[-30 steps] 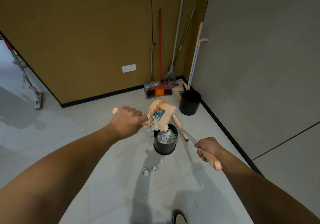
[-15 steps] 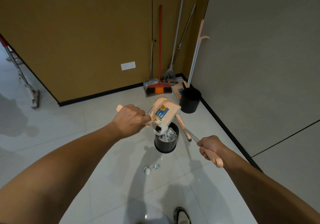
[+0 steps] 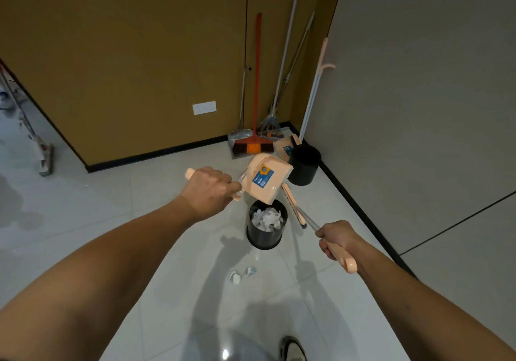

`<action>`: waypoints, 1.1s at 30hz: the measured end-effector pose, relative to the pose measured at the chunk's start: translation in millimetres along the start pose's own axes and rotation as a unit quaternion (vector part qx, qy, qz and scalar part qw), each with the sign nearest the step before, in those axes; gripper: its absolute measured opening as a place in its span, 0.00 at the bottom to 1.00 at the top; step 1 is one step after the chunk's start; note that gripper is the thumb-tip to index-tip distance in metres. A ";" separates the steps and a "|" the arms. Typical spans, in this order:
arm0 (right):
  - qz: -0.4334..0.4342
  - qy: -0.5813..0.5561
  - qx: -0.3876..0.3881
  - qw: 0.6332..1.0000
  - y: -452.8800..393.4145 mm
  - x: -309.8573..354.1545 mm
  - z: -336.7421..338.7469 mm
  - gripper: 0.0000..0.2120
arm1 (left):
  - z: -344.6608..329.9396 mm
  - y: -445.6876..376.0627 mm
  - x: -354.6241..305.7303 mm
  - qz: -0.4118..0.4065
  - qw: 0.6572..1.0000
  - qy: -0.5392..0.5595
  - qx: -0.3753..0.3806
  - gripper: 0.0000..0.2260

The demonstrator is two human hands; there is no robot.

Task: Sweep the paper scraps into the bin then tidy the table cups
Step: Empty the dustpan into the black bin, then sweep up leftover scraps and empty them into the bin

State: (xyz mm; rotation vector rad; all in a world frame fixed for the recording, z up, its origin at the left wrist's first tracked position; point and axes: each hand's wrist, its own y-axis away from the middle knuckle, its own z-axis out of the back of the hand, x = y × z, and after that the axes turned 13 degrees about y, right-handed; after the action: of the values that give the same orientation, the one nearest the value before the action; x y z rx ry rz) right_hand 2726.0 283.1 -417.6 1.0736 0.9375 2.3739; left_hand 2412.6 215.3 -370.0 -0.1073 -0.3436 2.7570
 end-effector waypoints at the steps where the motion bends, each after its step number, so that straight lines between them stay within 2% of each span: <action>1: 0.001 0.000 -0.003 1.000 1.2 1.7 -2.6 0.04 | 0.5 4.2 5.5 0.032 0.999 0.010 -0.021 0.03; 6: 0.015 0.002 -0.008 1.000 2.9 10.9 -19.1 0.03 | -3.1 30.9 28.1 0.174 0.980 0.030 -0.095 0.05; 10: 0.037 0.012 -0.012 0.999 -2.6 26.8 -33.8 0.04 | -7.3 39.2 47.0 0.315 0.941 0.052 -0.113 0.08; 13: 0.048 0.021 -0.014 0.999 -15.8 46.6 -42.8 0.05 | -11.6 36.6 64.3 0.388 0.911 0.065 -0.121 0.08; 19: 0.029 0.016 0.003 0.999 -83.9 91.6 -46.8 0.05 | -43.2 23.2 109.3 0.455 0.884 0.060 -0.088 0.08; 25: -0.025 -0.043 0.055 0.997 -209.6 147.4 -42.8 0.02 | -105.5 -19.4 157.8 0.517 0.855 0.043 -0.033 0.10; 33: -0.109 -0.036 0.091 0.989 -355.0 215.2 -34.8 0.04 | -174.6 -80.8 198.2 0.577 0.813 0.046 0.062 0.13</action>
State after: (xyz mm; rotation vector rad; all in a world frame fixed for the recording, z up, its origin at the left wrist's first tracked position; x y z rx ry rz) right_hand 2582.3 642.3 -572.1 1.0546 1.1973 2.0927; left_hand 2275.9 398.8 -524.7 -0.5869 -0.0366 3.9408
